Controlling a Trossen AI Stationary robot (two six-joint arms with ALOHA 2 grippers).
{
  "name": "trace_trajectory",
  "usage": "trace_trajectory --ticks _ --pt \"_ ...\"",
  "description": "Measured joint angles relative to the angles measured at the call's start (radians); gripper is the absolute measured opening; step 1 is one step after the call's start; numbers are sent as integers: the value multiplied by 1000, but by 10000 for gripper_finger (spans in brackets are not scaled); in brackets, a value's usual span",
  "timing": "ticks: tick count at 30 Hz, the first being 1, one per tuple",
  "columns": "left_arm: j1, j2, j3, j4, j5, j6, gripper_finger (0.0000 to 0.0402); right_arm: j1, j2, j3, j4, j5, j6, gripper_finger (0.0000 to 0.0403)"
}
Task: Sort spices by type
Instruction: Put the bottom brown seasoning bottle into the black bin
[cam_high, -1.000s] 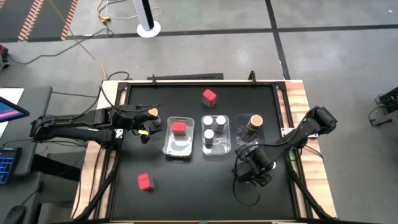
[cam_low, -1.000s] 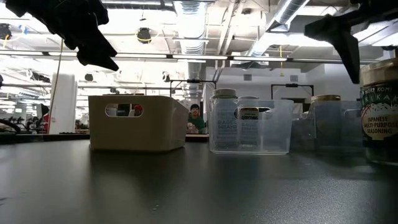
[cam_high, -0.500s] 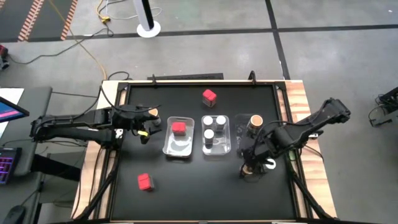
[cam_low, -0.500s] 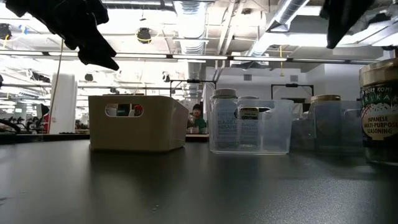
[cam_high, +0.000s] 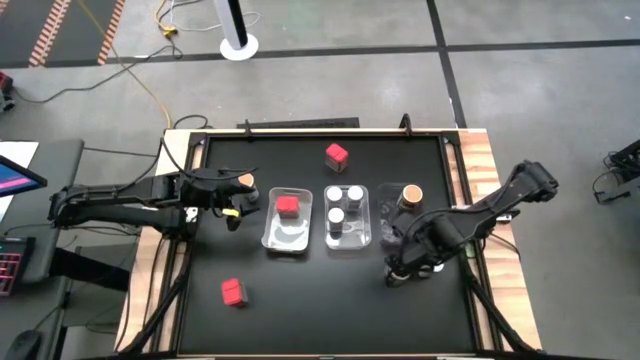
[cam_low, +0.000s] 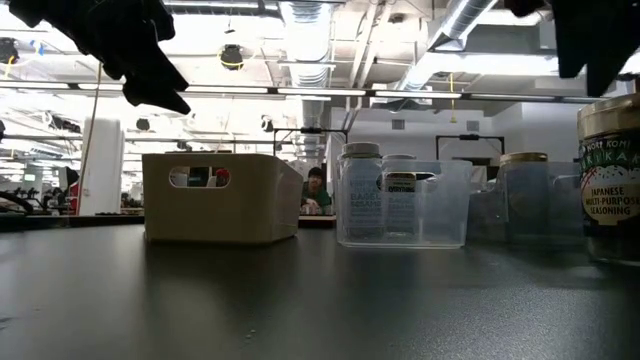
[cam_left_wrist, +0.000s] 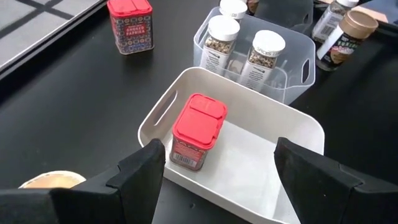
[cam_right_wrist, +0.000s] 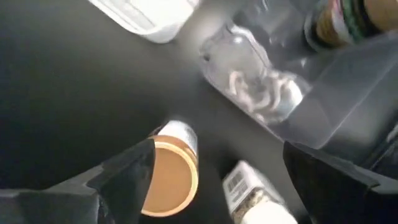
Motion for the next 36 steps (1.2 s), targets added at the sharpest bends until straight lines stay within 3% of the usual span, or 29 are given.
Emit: trace_trajectory --ticks 13,25,36 --pt "0 0 0 -4 -2 19 290 35 -23 0 27 -63 182 371" --pt "0 0 0 -7 -47 74 290 7 119 0 133 -101 151 371" --pt "0 0 0 -7 -49 67 290 6 135 0 132 -202 166 371"
